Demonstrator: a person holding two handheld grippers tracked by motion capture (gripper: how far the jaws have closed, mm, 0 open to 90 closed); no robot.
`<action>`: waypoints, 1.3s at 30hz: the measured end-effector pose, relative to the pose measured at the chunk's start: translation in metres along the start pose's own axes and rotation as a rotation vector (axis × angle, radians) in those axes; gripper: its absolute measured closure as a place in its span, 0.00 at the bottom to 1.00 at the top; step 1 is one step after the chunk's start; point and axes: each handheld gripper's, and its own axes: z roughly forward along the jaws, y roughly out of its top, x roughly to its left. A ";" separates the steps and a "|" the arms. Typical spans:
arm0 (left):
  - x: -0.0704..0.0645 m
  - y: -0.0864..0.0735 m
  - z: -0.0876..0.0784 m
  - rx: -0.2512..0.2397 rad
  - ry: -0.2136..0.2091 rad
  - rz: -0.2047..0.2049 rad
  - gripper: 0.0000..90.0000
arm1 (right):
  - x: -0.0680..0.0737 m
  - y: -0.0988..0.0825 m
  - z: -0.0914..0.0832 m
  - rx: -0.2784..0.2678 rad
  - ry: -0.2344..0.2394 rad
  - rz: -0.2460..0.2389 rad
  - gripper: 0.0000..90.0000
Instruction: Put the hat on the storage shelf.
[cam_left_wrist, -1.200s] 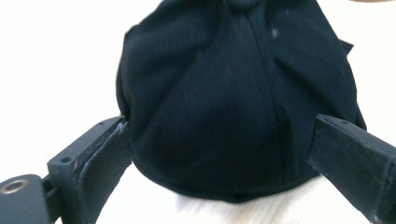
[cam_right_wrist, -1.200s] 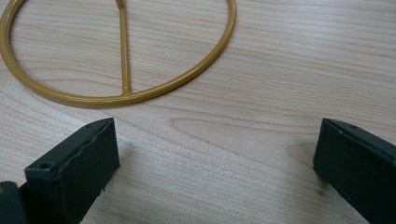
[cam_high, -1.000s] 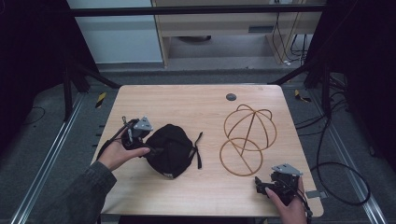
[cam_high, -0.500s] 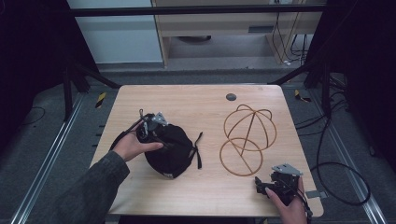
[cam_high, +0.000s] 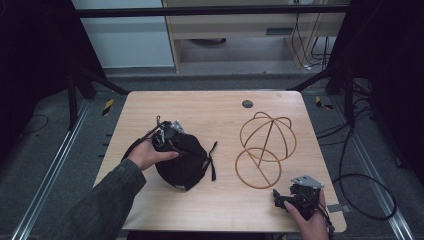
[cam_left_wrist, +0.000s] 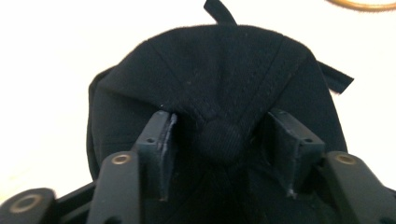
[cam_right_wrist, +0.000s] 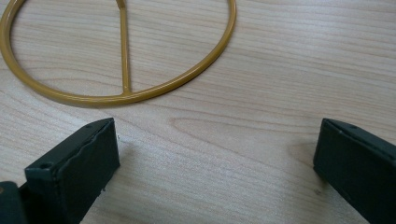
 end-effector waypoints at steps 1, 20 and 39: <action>-0.001 -0.001 0.001 0.007 0.003 0.011 0.62 | 0.000 0.000 0.000 0.001 0.001 0.001 0.00; -0.007 0.002 -0.044 -0.129 -0.005 0.029 0.82 | 0.001 0.000 0.000 0.001 -0.001 0.004 0.00; -0.022 0.016 -0.121 -0.305 0.067 0.074 0.83 | 0.001 0.000 0.000 0.002 -0.002 0.005 0.00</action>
